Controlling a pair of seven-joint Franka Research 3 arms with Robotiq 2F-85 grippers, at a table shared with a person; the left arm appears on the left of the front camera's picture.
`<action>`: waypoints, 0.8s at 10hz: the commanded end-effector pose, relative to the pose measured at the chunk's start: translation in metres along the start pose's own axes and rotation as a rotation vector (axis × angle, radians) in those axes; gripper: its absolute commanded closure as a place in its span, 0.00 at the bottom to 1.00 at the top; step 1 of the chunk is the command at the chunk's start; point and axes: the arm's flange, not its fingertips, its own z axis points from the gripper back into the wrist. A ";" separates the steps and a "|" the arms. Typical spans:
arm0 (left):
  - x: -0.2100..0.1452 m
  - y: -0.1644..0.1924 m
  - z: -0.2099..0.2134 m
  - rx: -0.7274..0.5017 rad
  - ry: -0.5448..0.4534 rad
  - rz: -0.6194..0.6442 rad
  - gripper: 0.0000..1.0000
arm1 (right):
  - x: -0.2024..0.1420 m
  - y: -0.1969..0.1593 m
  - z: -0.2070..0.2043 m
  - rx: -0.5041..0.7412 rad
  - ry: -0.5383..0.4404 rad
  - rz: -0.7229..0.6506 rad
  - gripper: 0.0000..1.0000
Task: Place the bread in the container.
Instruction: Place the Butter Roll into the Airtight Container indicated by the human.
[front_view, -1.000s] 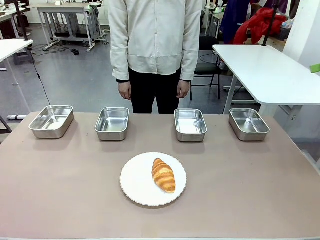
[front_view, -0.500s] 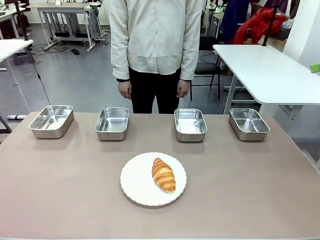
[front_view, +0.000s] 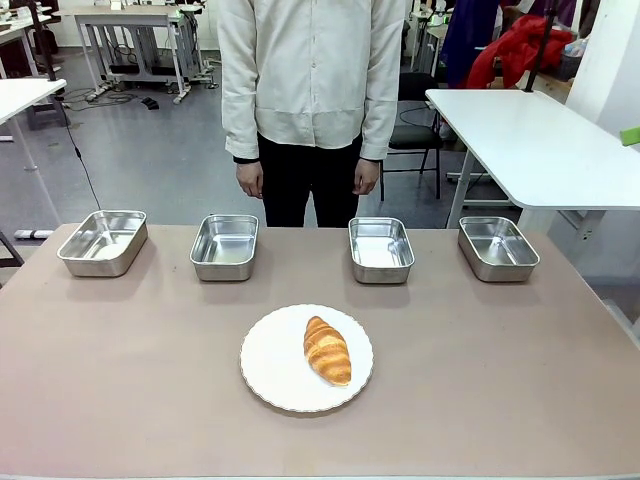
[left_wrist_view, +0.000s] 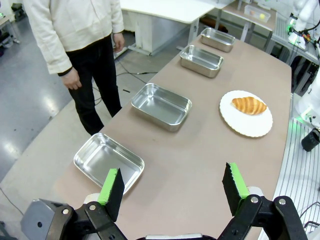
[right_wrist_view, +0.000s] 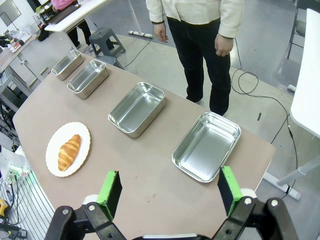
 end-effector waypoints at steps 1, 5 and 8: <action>0.001 -0.001 0.001 -0.007 -0.017 -0.009 0.00 | 0.001 -0.001 0.000 0.008 -0.019 0.007 0.00; 0.001 -0.001 0.001 -0.007 -0.017 -0.009 0.00 | 0.001 -0.001 0.000 0.008 -0.019 0.007 0.00; 0.001 -0.001 0.001 -0.007 -0.017 -0.009 0.00 | 0.001 -0.001 0.000 0.008 -0.019 0.007 0.00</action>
